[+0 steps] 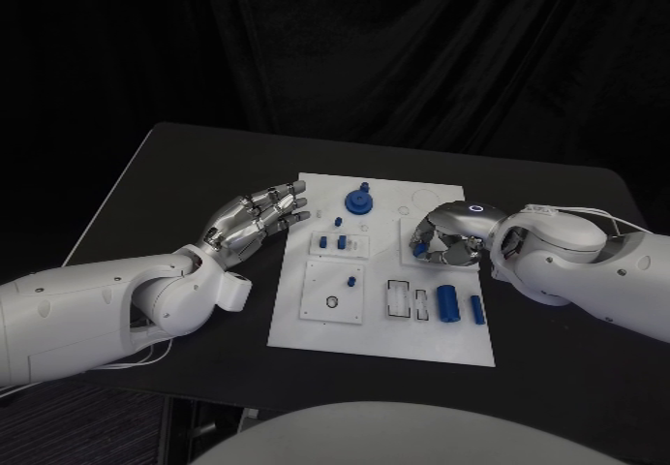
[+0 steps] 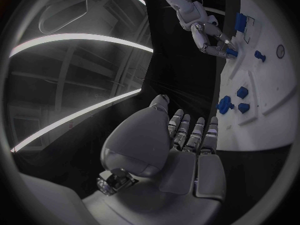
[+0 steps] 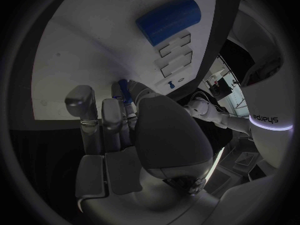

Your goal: Assemble the parts on the task board

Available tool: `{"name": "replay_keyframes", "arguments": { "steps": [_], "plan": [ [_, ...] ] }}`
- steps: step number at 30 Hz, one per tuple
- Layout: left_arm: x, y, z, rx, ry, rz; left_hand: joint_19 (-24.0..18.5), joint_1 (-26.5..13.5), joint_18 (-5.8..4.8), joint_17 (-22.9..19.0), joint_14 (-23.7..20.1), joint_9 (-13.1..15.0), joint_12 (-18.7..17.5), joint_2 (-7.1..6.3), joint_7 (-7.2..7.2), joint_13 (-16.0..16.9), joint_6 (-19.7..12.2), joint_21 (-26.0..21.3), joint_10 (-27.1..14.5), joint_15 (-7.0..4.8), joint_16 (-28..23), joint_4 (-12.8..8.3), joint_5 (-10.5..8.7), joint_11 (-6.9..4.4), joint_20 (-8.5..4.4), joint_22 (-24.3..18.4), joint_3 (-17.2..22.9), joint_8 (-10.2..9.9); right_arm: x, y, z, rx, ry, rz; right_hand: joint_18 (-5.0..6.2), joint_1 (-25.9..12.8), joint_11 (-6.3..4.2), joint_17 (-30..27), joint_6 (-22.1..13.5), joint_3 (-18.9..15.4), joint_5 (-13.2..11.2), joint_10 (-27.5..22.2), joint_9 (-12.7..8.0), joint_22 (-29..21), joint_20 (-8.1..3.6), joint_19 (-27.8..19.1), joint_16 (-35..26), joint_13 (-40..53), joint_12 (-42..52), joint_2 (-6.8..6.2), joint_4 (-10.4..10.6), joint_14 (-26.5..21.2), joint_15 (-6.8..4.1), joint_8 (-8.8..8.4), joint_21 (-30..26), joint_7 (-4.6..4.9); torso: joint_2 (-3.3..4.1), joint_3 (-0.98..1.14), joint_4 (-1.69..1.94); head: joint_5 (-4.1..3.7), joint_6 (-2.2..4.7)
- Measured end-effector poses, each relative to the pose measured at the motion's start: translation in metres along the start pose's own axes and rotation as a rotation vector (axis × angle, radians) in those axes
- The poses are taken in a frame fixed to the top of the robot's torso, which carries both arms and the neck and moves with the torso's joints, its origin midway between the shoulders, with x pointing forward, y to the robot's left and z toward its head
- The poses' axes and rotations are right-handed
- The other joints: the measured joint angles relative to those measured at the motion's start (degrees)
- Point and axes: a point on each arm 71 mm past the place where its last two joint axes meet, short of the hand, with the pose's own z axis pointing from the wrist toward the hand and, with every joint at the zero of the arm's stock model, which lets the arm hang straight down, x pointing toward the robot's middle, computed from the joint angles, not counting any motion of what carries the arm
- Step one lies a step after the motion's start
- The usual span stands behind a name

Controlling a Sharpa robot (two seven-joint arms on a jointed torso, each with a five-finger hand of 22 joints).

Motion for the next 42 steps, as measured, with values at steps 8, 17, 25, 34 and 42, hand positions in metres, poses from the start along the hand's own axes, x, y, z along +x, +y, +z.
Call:
{"name": "replay_keyframes", "arguments": {
  "steps": [8, 17, 25, 34, 42],
  "plan": [
    [0.000, 0.001, 0.000, -0.001, 0.000, -0.001, 0.00, 0.20, 0.00, 0.00, 0.00, 0.09, 0.21, 0.20, 0.32, 0.00, 0.74, 0.00, 0.08, 0.00, 0.00, -0.02, 0.22, 0.08, 0.00, 0.00, 0.30, 0.28, -0.004, 0.002, -0.006, -0.008, -0.057, 0.009, -0.01, 0.79, -1.00, 0.63, 4.60, 0.69, 1.08, 2.25, 1.36, -0.01, -0.71, 0.30, 0.36, 1.56, 2.06, -0.16, -2.14, 0.61, -1.03, 3.08, 1.56, -0.96, -0.02, -0.01, 0.01, 0.37, 0.00],
    [-0.001, 0.002, 0.000, -0.002, 0.001, -0.002, 0.00, 0.20, 0.00, 0.05, 0.00, 0.29, 0.43, 0.20, 0.60, 0.05, 2.26, 0.00, 0.39, 0.00, 0.23, -0.15, 0.22, 0.39, 0.00, -0.05, 0.48, 0.52, -0.025, 0.014, -0.019, -0.038, -0.157, 0.011, 0.00, 1.17, -1.30, -0.11, 5.10, 1.00, 1.03, 2.71, 1.35, -0.01, -1.33, 0.09, -0.11, 1.79, 2.27, -0.08, -2.78, 0.45, -1.20, 3.08, 1.14, -1.26, -0.03, -0.01, 0.01, 1.09, 0.00],
    [-0.001, 0.002, 0.000, -0.003, 0.001, -0.002, 0.00, 0.20, 0.00, 0.04, 0.00, 0.32, 0.66, 0.20, 0.68, 0.05, 2.58, 0.00, 0.39, 0.00, 0.23, -0.31, 0.45, 0.39, 0.00, -0.05, 0.64, 0.54, -0.043, 0.040, -0.030, -0.097, -0.209, 0.026, 0.00, 1.58, -1.08, -0.67, 4.85, 1.16, 1.29, 2.49, 1.35, -0.01, -1.53, -0.11, -0.61, 1.78, 2.05, -0.22, -2.94, 0.30, -1.34, 3.58, 0.32, -1.03, -0.04, -0.01, 0.00, 1.70, 0.00],
    [-0.002, 0.003, 0.001, -0.003, 0.000, -0.001, 0.21, 0.20, 0.00, 0.03, 0.00, 0.34, 0.66, 0.20, 0.60, 0.04, 2.67, 0.00, 0.39, -0.01, 0.23, -0.16, 0.45, 0.39, 0.21, 0.04, 0.79, 0.54, -0.029, 0.090, -0.010, -0.230, -0.131, 0.072, 0.00, 1.42, -1.07, 0.83, 4.21, 1.55, 1.29, 2.50, 1.35, -0.02, -1.53, -0.11, 0.39, 1.76, 1.82, -0.07, -3.33, 0.30, -1.34, 4.75, 1.88, -1.05, -0.04, -0.02, -0.01, 2.86, 0.00],
    [-0.006, 0.002, -0.003, -0.005, -0.010, 0.002, 0.21, 0.20, 0.00, 0.03, 0.00, 0.34, 0.66, 0.20, 0.60, 0.05, 2.66, 0.00, 0.51, -0.01, 0.30, -0.15, 0.45, 0.51, 0.21, 0.04, 0.79, 0.53, -0.001, 0.120, 0.019, -0.326, -0.072, 0.056, 0.00, 1.41, -1.07, 1.81, 3.73, 1.46, 1.27, 2.49, 1.35, -0.02, -1.32, 0.10, 1.34, 1.75, 1.82, -0.08, -3.43, 0.86, -1.37, 5.31, 2.99, -0.95, -0.01, -0.03, 0.01, 3.27, 0.00]
  ]
}}
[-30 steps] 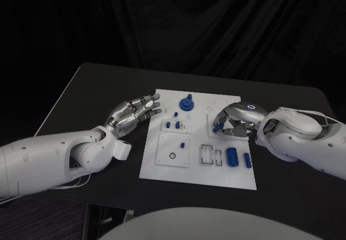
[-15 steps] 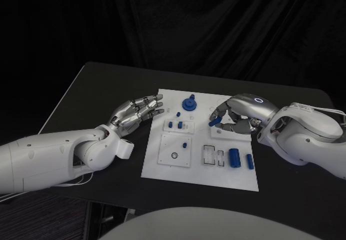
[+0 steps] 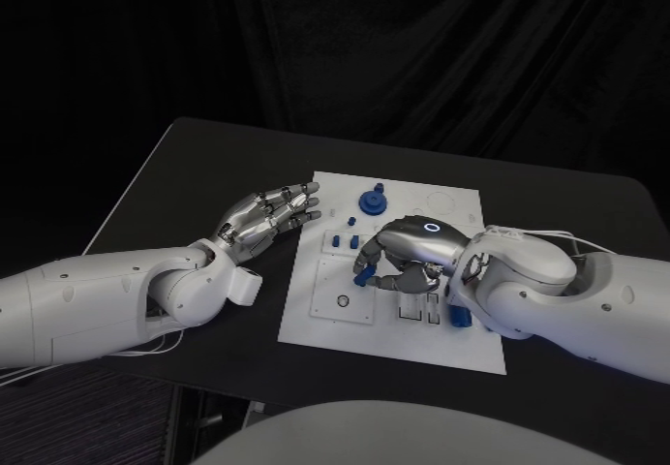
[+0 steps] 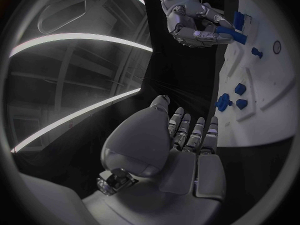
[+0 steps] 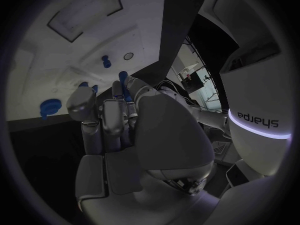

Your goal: Assemble the parts on the task board

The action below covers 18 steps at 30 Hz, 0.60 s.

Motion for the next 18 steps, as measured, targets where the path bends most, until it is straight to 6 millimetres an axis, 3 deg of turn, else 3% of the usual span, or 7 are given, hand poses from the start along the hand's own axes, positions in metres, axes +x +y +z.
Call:
{"name": "replay_keyframes", "arguments": {
  "steps": [8, 18],
  "plan": [
    [-0.002, -0.001, -0.002, -0.001, -0.005, 0.001, 0.00, 0.00, 0.00, 0.01, 0.00, 0.00, 0.11, 0.00, 0.13, 0.04, 0.13, 0.00, 0.06, 0.00, 0.16, -0.16, 0.00, 0.07, 0.00, 0.01, 0.16, 0.18, 0.014, 0.010, 0.016, -0.054, 0.020, -0.027, 0.00, 0.00, 0.00, 0.22, -0.04, 0.09, -0.01, 0.00, 0.00, 0.00, -0.20, 0.20, 0.23, 0.02, -0.01, 0.00, -0.22, 0.20, 0.20, 0.03, 0.29, -0.02, -0.02, 0.03, 0.01, 0.46, 0.00],
    [-0.004, -0.001, -0.004, -0.002, -0.010, 0.003, 0.00, 0.00, 0.00, 0.05, 0.00, 0.04, 0.22, 0.00, 0.21, 0.03, 0.21, 0.00, 0.06, 0.00, 0.16, -0.16, 0.00, 0.06, 0.00, 0.11, 0.16, 0.21, 0.019, 0.018, 0.023, -0.095, 0.043, -0.078, 0.00, -0.31, 0.03, 0.23, -0.21, -0.07, -0.27, 0.39, 0.02, 0.00, 0.00, 0.40, 0.22, 0.30, -0.06, -0.32, -0.37, 0.41, -0.01, 0.25, 0.67, -0.01, -0.03, 0.03, 0.06, 0.44, 0.00]
  ]
}}
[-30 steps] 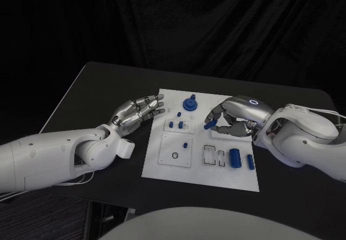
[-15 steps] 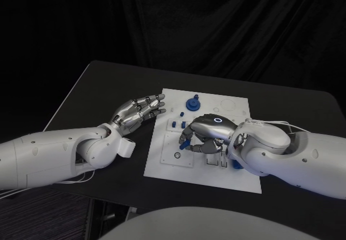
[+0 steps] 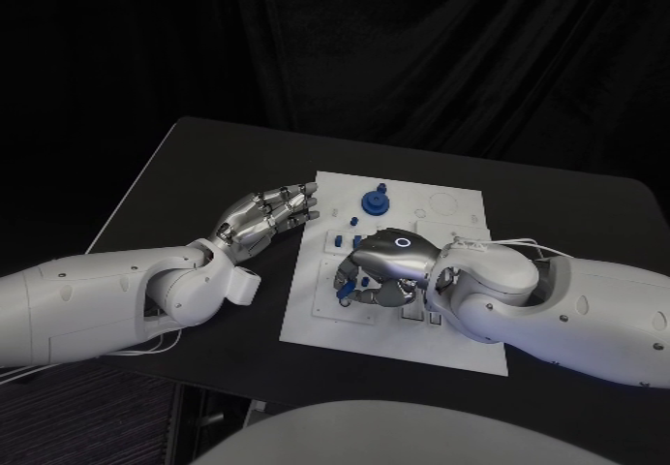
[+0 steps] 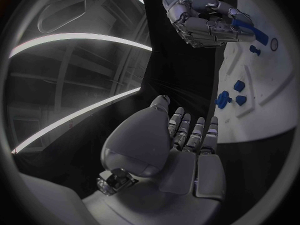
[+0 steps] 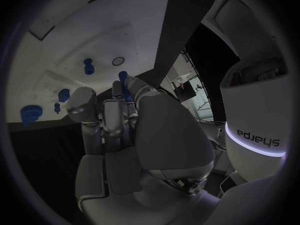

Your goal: Assemble the parts on the task board

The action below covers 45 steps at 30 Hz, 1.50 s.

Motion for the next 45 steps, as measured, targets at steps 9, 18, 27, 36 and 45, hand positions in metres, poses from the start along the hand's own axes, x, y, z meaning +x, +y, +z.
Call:
{"name": "replay_keyframes", "arguments": {
  "steps": [9, 18, 27, 36, 45],
  "plan": [
    [0.002, 0.001, 0.001, -0.001, 0.004, -0.003, 0.00, 0.00, 0.00, -0.01, 0.00, 0.00, 0.00, 0.00, 0.00, 0.00, 0.00, 0.14, 0.00, 0.00, 0.00, 0.00, 0.00, 0.00, 0.00, 0.01, 0.00, 0.00, 0.005, 0.003, 0.003, -0.018, 0.033, -0.048, 0.00, 0.00, -0.26, -0.06, 0.30, 0.16, -0.01, 0.26, 0.00, 0.00, 0.00, 0.00, 0.00, 0.11, -0.04, -0.01, -0.16, 0.00, 0.00, 0.17, 0.23, -0.32, 0.01, -0.04, -0.07, 0.15, 0.00],
    [0.003, 0.003, 0.002, -0.003, 0.008, -0.005, 0.00, 0.00, 0.00, -0.02, 0.00, -0.01, 0.00, 0.00, 0.00, -0.01, 0.00, 0.23, 0.00, 0.00, 0.00, 0.00, 0.00, 0.00, 0.00, 0.05, 0.00, 0.00, 0.009, 0.002, 0.004, -0.012, 0.069, -0.077, 0.00, -0.16, -0.25, -0.16, 0.20, 0.48, 0.18, 0.25, 0.01, 0.00, 0.00, 0.00, -0.01, 0.10, -0.17, -0.17, -0.79, 0.00, 0.00, 0.17, 0.23, -0.41, 0.01, -0.04, -0.08, 0.30, 0.00],
    [0.003, 0.004, 0.003, -0.004, 0.010, -0.007, 0.00, 0.01, 0.00, 0.04, 0.01, -0.01, 0.00, 0.01, 0.00, -0.01, 0.00, 0.23, 0.00, 0.01, 0.40, 0.00, 0.20, 0.00, 0.00, 0.13, 0.31, -0.01, 0.012, -0.001, 0.006, -0.002, 0.085, -0.094, 0.00, -0.23, -0.09, -0.15, 0.10, 0.48, 0.31, 0.10, 0.05, 0.00, 0.00, 0.00, -0.04, 0.15, -0.17, -0.24, -0.79, 0.00, 0.00, 0.16, 0.23, -0.50, -0.08, -0.06, -0.06, 0.68, 0.00],
    [0.003, 0.005, 0.003, -0.005, 0.012, -0.008, 0.00, 0.22, 0.01, 0.03, 0.21, -0.02, 0.00, 0.22, 0.00, -0.02, 0.00, 0.23, 0.00, 0.21, 0.43, -0.10, 0.19, 0.00, 0.00, 0.12, 0.41, -0.01, 0.014, 0.001, 0.007, -0.005, 0.088, -0.098, 0.00, -0.65, 0.47, -0.12, -1.92, 0.71, -0.82, -1.14, 6.03, -0.01, 0.00, 0.00, -0.05, 0.64, -0.45, -0.67, -1.02, -0.06, 0.06, -1.20, 0.22, 0.21, -0.10, -0.07, -0.03, 0.69, 0.00],
    [0.003, 0.006, 0.004, -0.006, 0.014, -0.011, 0.21, 0.22, 0.00, 0.03, 0.21, -0.02, 0.00, 0.22, 0.00, -0.02, 0.00, 0.23, 0.00, 0.21, 0.43, -0.09, 0.40, 0.00, 0.21, 0.12, 0.72, -0.01, 0.016, 0.003, 0.010, -0.015, 0.089, -0.096, -0.01, -6.81, 1.72, -1.03, -12.04, -1.27, -8.75, -6.00, 3.47, -0.01, 1.45, -1.45, -0.55, 1.97, -0.66, -1.97, 3.37, -1.34, 1.34, -7.96, -2.22, -0.85, -0.11, -0.06, -0.02, 0.58, 0.00]
  ]
}}
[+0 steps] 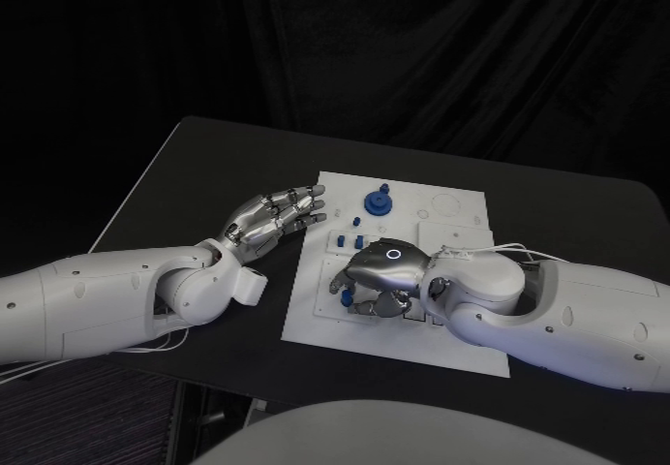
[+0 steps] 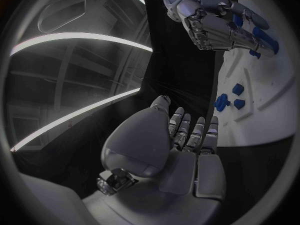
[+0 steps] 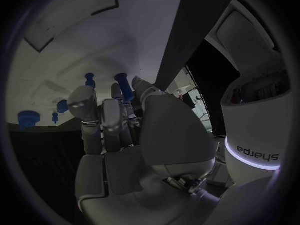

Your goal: Assemble the parts on the task board

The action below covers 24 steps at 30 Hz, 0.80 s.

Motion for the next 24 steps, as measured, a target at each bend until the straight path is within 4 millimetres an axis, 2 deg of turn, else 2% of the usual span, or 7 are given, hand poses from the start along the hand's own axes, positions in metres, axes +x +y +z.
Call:
{"name": "replay_keyframes", "arguments": {
  "steps": [5, 8, 13, 15, 18, 21, 24],
  "plan": [
    [0.000, 0.001, 0.000, -0.001, 0.001, -0.001, 0.00, 0.00, 0.00, 0.00, 0.00, 0.00, 0.00, 0.00, 0.00, 0.00, 0.00, 0.00, 0.00, 0.00, 0.00, 0.00, 0.00, 0.00, 0.00, 0.00, 0.00, 0.00, 0.001, 0.000, 0.001, -0.003, -0.001, 0.001, 0.01, -1.27, 0.79, -0.72, -3.67, -1.93, -2.81, -4.05, -1.53, 0.00, 0.57, -1.00, -0.69, 1.33, 0.89, 0.12, 1.21, -0.79, 0.78, -2.47, -1.86, -0.89, 0.00, 0.00, 0.00, -0.05, 0.00],
    [0.000, 0.001, 0.000, -0.001, 0.001, -0.001, 0.00, 0.00, 0.00, -0.01, 0.00, 0.00, 0.00, 0.00, 0.00, 0.00, 0.00, 0.00, 0.00, 0.00, 0.00, 0.00, 0.00, 0.00, 0.00, -0.01, 0.00, 0.00, 0.002, -0.001, 0.000, 0.000, -0.003, 0.002, 0.01, -1.32, 1.35, -1.44, -4.53, -3.09, -3.02, -7.68, -2.28, 0.00, 1.01, -2.14, -1.51, 2.17, 1.62, 0.17, 1.16, -1.56, 1.56, -2.59, -3.79, -1.39, -0.01, 0.00, 0.00, -0.06, 0.00],
    [0.000, 0.001, 0.000, -0.002, 0.001, -0.002, 0.00, 0.00, 0.00, -0.01, 0.00, 0.00, 0.00, 0.00, 0.00, 0.00, 0.00, 0.00, 0.00, 0.00, 0.00, -0.16, 0.00, 0.00, 0.00, -0.01, 0.16, 0.00, 0.002, -0.008, -0.010, 0.022, -0.020, 0.004, 0.00, -1.32, 1.67, -1.99, -4.38, -3.71, -2.92, -11.07, -2.73, 0.00, 1.23, -2.86, -1.84, 3.22, 2.96, 0.17, 0.68, -2.41, 1.67, -2.52, -5.37, -1.45, -0.01, 0.01, 0.00, -0.09, 0.00],
    [-0.001, 0.001, 0.000, -0.002, 0.000, -0.001, 0.00, 0.00, 0.00, -0.01, 0.00, 0.00, 0.00, 0.00, 0.00, 0.00, 0.00, 0.00, 0.00, 0.00, 0.00, -0.16, 0.00, 0.00, 0.00, -0.01, 0.16, 0.00, 0.001, -0.012, -0.018, 0.039, -0.037, 0.009, 0.01, -0.82, 1.79, -2.21, -3.32, -4.05, -1.76, -12.55, -2.82, 0.00, 1.23, -2.86, -1.83, 3.67, 3.70, 0.66, 0.35, -2.61, 1.47, -2.07, -5.83, -1.29, -0.01, 0.01, 0.00, -0.26, 0.00],
    [-0.002, 0.001, -0.001, -0.002, -0.002, -0.001, 0.00, 0.00, 0.00, -0.01, -0.01, 0.00, 0.00, 0.00, 0.00, -0.01, 0.00, 0.00, 0.00, 0.00, 0.00, -0.16, 0.00, 0.00, 0.00, -0.01, 0.16, 0.00, -0.005, -0.018, -0.033, 0.061, -0.071, 0.015, 0.01, 1.20, 2.05, -2.29, -2.27, -3.60, 1.27, -14.63, -2.94, 0.02, 1.53, -3.16, -1.83, 4.24, 4.91, 1.10, -0.69, -3.01, 1.69, -1.79, -6.16, -0.54, -0.01, 0.02, -0.01, -0.52, 0.00],
    [-0.002, 0.001, -0.001, -0.002, -0.003, 0.000, 0.00, 0.00, 0.00, -0.01, -0.01, 0.00, 0.00, 0.00, 0.00, -0.01, 0.00, 0.00, 0.00, 0.00, 0.00, -0.16, 0.00, 0.00, 0.00, -0.01, 0.15, 0.00, -0.021, -0.025, -0.052, 0.091, -0.130, 0.023, 0.01, 3.32, 2.24, -2.51, -1.31, -2.57, 4.18, -16.20, -3.14, 0.04, 1.52, -3.58, -1.83, 4.71, 6.28, 1.47, -1.72, -3.31, 1.99, -1.56, -6.70, -0.03, -0.02, 0.02, -0.01, -0.89, 0.00],
    [-0.002, 0.001, -0.001, -0.003, -0.003, 0.000, 0.00, 0.00, 0.00, -0.01, -0.01, 0.00, 0.00, 0.00, 0.00, 0.00, 0.00, 0.00, 0.00, 0.00, 0.00, -0.16, 0.00, 0.00, 0.00, -0.01, 0.15, 0.00, -0.039, -0.032, -0.077, 0.130, -0.194, 0.039, 0.01, 4.75, 2.28, -2.97, -1.13, -1.65, 5.77, -16.22, -3.31, 0.04, 1.32, -3.78, -2.22, 5.23, 7.94, 1.85, -2.64, -3.55, 1.78, -1.56, -7.06, 0.15, -0.03, 0.02, -0.02, -1.32, 0.00]
  ]
}}
